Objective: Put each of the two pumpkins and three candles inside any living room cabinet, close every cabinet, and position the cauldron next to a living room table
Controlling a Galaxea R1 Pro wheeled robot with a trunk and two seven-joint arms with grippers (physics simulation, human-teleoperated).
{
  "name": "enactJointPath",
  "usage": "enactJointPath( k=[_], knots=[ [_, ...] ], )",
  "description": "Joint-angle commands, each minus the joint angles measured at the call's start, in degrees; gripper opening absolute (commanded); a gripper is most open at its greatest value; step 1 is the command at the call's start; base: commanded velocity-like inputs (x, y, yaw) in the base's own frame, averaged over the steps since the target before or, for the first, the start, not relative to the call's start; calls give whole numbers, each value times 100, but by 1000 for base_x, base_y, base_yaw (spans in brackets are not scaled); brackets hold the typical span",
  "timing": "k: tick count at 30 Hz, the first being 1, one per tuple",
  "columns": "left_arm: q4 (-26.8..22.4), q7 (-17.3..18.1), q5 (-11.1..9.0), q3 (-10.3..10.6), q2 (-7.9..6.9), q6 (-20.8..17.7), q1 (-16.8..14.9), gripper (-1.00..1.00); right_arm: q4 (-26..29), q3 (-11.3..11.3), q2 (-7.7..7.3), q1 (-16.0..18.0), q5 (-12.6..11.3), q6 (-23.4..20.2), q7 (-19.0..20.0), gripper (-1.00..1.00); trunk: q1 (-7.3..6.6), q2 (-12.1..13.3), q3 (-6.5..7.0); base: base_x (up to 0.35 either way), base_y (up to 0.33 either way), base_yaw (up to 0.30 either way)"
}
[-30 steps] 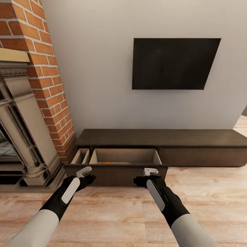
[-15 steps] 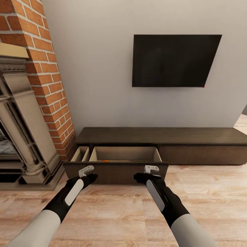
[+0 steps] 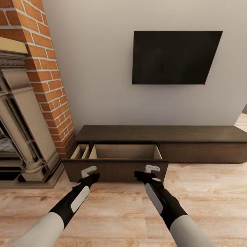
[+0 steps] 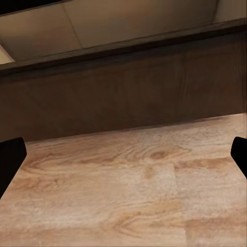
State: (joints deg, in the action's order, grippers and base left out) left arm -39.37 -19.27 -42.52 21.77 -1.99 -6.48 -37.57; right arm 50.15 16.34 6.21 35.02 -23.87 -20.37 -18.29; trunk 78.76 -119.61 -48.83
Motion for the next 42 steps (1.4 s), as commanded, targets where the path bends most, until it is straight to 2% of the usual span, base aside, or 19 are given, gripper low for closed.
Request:
enactJointPath(
  k=[1,4,7,15,19,24,30,42],
  knots=[
    [9,-51,-16,123,22,109,-5,100,-120,18,-10,4,-55,169,-49,100,22,-44,-24,0,0,0],
    [133,-51,47,340,81,379,-5,100,-339,20,-37,4,-56,480,-41,100,88,-165,-78,0,0,0],
    [300,-51,102,461,101,608,-5,100,-410,26,-45,-1,-52,645,-39,100,153,-285,-132,0,0,0],
    [399,-51,130,518,103,789,-5,100,-458,35,-52,-4,-56,1167,-43,100,329,-606,-275,0,0,0],
    [403,-51,145,546,104,795,-5,100,-462,35,-35,-4,-3,1229,-39,100,417,-766,-347,0,0,0],
    [404,-51,266,627,109,884,-5,100,-459,36,-40,-4,263,1319,-35,100,527,-967,-437,0,0,0],
    [406,-51,255,634,105,1169,-5,100,-468,42,-6,-4,316,1391,-34,100,659,-1207,-545,0,0,0],
    [574,-51,293,644,164,1236,-5,100,-470,44,-11,-4,346,1412,-34,100,922,-1689,-760,0,0,0]
  ],
)
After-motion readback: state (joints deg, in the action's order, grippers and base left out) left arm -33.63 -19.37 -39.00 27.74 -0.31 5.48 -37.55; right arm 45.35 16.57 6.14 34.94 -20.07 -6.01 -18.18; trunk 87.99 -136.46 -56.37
